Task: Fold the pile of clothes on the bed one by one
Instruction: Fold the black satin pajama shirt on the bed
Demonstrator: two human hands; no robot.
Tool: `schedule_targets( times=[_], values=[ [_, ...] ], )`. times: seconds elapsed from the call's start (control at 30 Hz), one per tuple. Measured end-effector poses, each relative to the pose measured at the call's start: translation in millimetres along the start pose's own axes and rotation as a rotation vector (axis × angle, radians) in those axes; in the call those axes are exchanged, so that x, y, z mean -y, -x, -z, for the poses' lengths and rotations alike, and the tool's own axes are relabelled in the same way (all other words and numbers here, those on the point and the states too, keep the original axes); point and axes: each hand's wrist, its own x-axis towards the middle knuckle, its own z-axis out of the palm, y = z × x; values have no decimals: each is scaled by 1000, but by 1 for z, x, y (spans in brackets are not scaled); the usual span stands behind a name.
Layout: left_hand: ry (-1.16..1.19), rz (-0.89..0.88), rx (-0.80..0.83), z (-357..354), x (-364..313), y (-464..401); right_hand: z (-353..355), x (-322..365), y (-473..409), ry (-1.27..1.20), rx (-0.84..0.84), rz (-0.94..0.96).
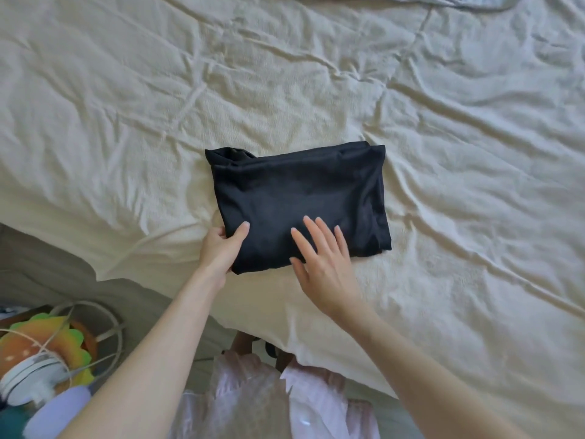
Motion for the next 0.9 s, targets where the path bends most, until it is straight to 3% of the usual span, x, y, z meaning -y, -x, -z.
schedule_targets(
  times=[0.1,0.27,0.43,0.5,0.57,0.63,0.73,0.9],
  values=[
    [41,-4,-7,-3,2,4,-7,-3,3,-65,94,-81],
    [-138,-229,-275,-12,-8,23,5,-7,7,-279,61,-120],
    [-453,-677,-521,-50,-44,68,42,-13,14,-1097,-35,-586],
    [-545,-831,-481,-80,-56,82,57,-26,21,-1399,-145,-722],
    [-657,-933,-353,-114,-59,93,65,-41,28,-1535,-259,-806],
    [-796,-952,-119,-144,-50,96,68,-54,32,-1562,-290,-867],
    [-830,-828,269,-160,-27,91,66,-63,33,-1510,-249,-913],
    [-794,-886,207,-124,-4,66,62,-67,28,-1323,-322,-1008]
  ],
)
